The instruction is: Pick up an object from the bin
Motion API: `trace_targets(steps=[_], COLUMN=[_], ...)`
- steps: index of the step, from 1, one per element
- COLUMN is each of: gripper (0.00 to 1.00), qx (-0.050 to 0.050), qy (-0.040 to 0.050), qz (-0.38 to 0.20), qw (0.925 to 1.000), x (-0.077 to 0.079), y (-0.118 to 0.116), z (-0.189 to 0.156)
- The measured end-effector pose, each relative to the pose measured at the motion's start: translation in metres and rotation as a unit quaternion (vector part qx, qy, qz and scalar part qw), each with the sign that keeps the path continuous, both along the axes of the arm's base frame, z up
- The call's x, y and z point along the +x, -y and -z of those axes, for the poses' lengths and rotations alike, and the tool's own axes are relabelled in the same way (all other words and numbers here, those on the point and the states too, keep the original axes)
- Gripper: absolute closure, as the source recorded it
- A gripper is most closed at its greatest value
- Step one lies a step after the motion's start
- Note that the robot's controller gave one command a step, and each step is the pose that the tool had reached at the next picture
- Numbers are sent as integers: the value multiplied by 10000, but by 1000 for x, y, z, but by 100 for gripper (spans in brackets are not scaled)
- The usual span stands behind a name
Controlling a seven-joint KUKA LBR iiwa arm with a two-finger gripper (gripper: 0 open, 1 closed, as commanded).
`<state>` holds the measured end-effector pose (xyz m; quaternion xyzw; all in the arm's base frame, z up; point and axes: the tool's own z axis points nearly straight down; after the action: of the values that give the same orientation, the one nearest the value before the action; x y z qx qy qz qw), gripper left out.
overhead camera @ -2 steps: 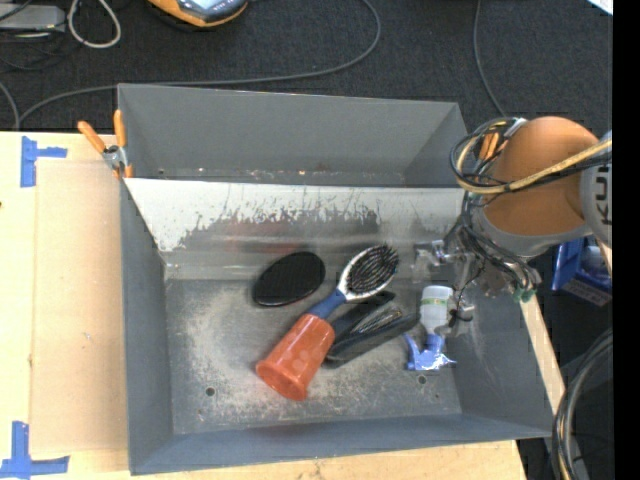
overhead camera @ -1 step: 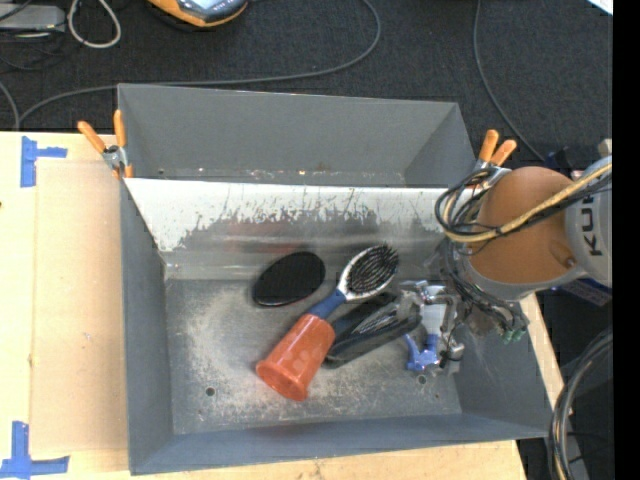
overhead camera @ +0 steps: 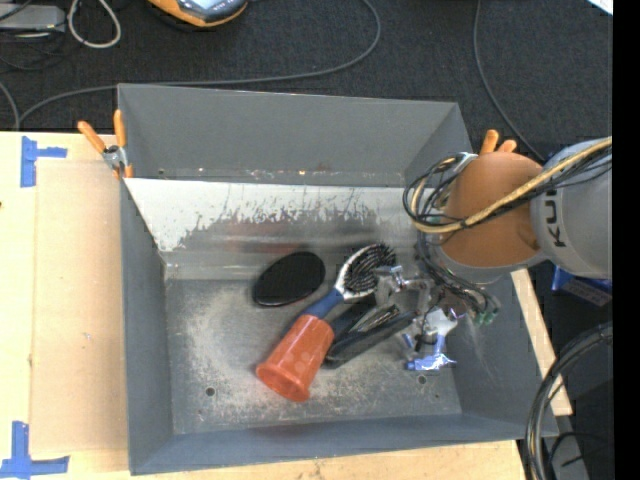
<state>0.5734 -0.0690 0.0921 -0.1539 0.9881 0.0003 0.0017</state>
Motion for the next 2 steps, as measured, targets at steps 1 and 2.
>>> trace_targets(steps=[1, 2], gripper=[0, 0], qx=[9, -5], qy=[1, -17], qz=[-1117, -6], qw=[9937, 10000], x=[-22, -13], y=[29, -3], z=[18, 18])
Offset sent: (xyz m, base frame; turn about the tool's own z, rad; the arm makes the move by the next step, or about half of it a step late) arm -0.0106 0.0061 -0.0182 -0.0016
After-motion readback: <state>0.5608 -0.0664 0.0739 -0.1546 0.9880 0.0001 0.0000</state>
